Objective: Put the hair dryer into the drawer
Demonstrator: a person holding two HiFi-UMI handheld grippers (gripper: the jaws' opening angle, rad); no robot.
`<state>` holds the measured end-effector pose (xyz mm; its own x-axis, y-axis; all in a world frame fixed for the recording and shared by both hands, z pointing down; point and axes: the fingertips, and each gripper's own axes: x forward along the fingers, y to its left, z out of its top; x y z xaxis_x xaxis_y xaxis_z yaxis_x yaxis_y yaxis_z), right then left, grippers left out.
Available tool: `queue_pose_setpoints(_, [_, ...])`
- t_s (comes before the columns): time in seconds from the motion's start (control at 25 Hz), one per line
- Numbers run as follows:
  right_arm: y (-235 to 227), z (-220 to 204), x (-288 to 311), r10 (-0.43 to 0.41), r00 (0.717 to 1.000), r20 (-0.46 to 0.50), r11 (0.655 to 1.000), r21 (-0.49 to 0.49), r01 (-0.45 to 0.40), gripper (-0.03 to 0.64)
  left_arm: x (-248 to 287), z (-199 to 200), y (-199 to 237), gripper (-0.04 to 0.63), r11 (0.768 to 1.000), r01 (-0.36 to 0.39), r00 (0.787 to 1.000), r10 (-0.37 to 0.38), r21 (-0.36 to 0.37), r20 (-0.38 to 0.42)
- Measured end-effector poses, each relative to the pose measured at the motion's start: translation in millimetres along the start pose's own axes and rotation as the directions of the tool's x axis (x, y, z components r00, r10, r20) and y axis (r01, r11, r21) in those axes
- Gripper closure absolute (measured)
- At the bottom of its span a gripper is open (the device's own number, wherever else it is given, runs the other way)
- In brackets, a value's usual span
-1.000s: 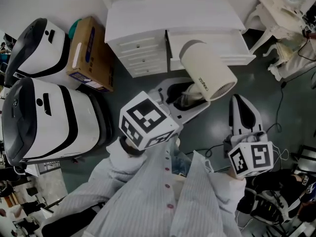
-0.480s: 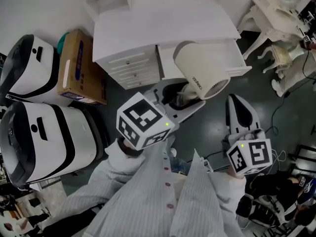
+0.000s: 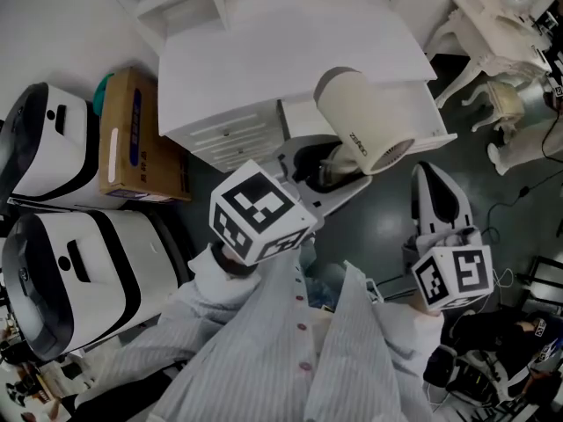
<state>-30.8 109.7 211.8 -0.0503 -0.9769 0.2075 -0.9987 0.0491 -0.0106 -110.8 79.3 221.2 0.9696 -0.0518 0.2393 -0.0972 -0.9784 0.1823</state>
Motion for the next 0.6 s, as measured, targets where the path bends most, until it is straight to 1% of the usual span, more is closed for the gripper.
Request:
queue_pose_setpoints(0.36, [-13.1,-7.4,20.6,-0.05,0.998,-0.033,0.998,0.026,0.051,0.604,6.5,-4.4,30.9,0.379,1.0,0.017,1.0,-0.018,-0.024,-0.019])
queue_pose_setpoints(0.6, [-27.4,-3.4,41.3,-0.048,0.998,-0.042,0.999,0.02,0.049,0.604,18.7,0.6,51.6,0.379,0.999,0.01,1.0,-0.011,-0.035,-0.017])
